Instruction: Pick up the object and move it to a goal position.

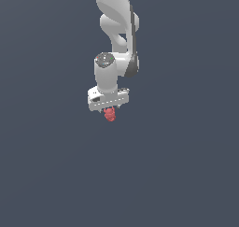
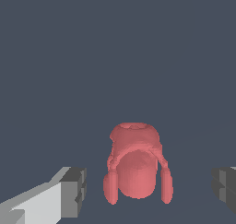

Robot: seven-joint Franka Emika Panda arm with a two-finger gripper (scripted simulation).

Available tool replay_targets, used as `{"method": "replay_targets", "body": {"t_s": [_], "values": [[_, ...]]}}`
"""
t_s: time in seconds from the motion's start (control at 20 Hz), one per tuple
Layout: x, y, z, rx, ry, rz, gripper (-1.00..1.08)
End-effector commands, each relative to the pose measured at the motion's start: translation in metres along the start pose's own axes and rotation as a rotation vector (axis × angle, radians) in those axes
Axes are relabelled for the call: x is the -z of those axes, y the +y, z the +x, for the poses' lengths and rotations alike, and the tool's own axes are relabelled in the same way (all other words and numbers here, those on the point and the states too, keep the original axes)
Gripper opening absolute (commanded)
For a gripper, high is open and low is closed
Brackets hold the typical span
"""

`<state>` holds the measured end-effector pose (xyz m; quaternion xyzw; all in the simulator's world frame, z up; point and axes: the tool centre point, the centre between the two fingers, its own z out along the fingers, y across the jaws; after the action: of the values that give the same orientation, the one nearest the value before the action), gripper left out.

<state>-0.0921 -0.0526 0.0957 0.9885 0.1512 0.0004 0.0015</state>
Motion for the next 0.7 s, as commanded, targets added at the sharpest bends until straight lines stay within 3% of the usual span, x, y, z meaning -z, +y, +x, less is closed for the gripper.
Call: {"method": "replay_targets", "body": {"t_s": [0.0, 0.65], "values": [[-0.004, -0.001, -0.005, 0.014, 0.0, 0.002, 1.0], [-0.028, -0.002, -0.007, 0.016, -0.001, 0.003, 1.0]]}}
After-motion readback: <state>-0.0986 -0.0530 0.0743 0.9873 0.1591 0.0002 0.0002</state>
